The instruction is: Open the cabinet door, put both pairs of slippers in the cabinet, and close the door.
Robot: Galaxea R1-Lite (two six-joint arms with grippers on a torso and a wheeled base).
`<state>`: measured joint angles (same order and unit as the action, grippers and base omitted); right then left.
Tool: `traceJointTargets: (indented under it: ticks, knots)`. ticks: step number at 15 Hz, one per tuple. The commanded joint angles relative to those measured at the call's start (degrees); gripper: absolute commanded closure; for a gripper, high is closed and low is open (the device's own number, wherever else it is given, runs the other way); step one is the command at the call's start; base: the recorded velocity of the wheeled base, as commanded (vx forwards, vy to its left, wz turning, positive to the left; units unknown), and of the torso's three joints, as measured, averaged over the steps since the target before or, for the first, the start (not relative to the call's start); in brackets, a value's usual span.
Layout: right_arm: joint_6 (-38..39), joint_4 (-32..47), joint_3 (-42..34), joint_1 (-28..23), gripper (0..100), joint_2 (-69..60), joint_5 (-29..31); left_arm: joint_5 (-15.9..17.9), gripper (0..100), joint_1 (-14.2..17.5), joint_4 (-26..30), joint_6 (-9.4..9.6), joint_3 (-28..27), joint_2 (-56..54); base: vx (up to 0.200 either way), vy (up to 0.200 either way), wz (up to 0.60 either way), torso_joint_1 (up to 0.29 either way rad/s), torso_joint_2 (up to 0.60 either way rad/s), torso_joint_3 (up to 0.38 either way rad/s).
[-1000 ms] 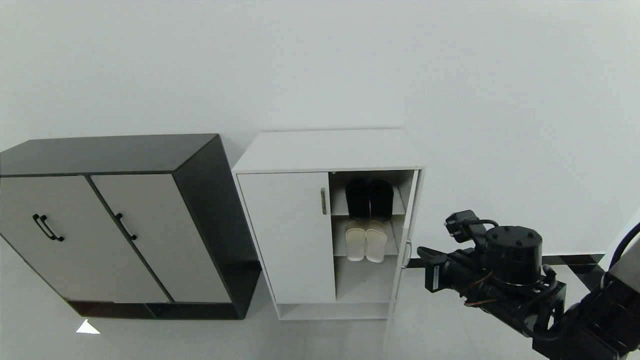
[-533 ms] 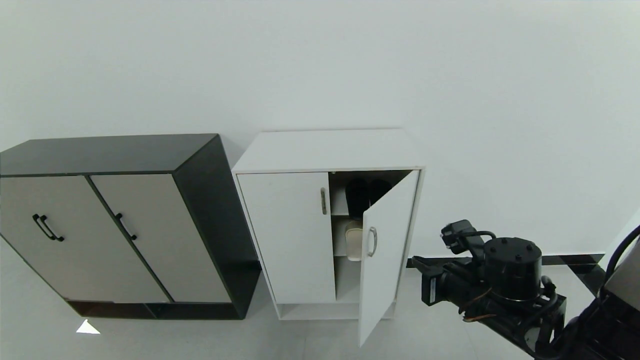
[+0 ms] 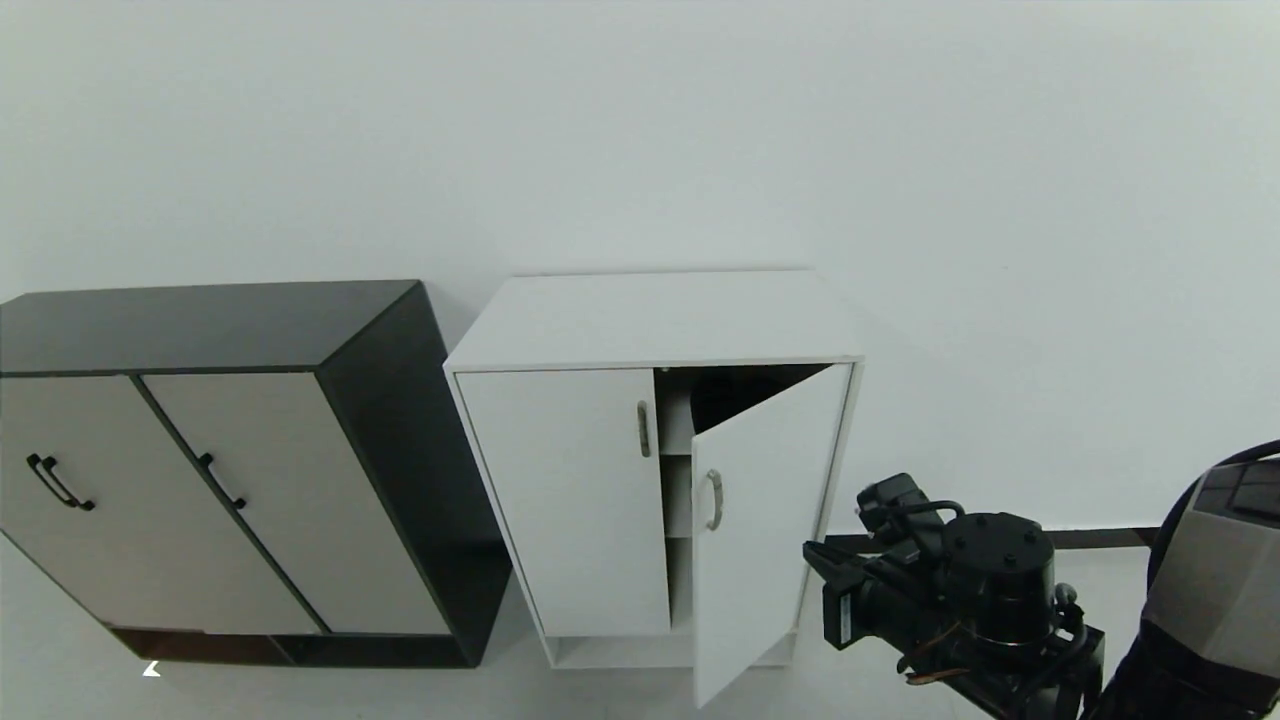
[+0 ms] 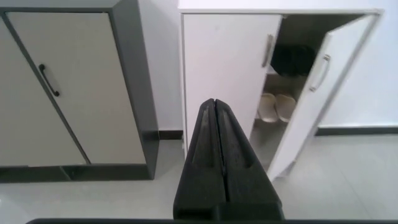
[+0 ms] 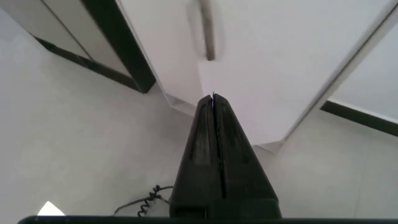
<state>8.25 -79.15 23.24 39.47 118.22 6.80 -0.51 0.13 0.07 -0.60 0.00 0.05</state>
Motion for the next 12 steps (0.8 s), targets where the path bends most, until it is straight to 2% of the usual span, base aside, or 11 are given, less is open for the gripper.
traceJointTargets:
  ticks: [1, 11, 12]
  knots:
    - [0.01, -0.04, -0.56, 0.43, 100, 0.60, -0.03, -0.02, 100, 0.04, 0.01, -0.02, 0.00, 0.04, 0.200, 0.000, 0.00, 0.002, 0.00, 0.002]
    - [0.36, -0.12, -2.41, 4.47, 100, 0.60, 1.99, -0.02, 100, 0.04, 0.01, -0.11, 0.00, 0.04, 0.200, 0.000, 0.00, 0.003, 0.00, 0.003]
    - [0.45, -0.30, -2.32, 4.38, 100, 0.69, 1.99, -0.02, 100, 0.04, 0.01, -0.11, 0.00, 0.04, 0.000, 0.000, 0.00, 0.000, 0.00, 0.000]
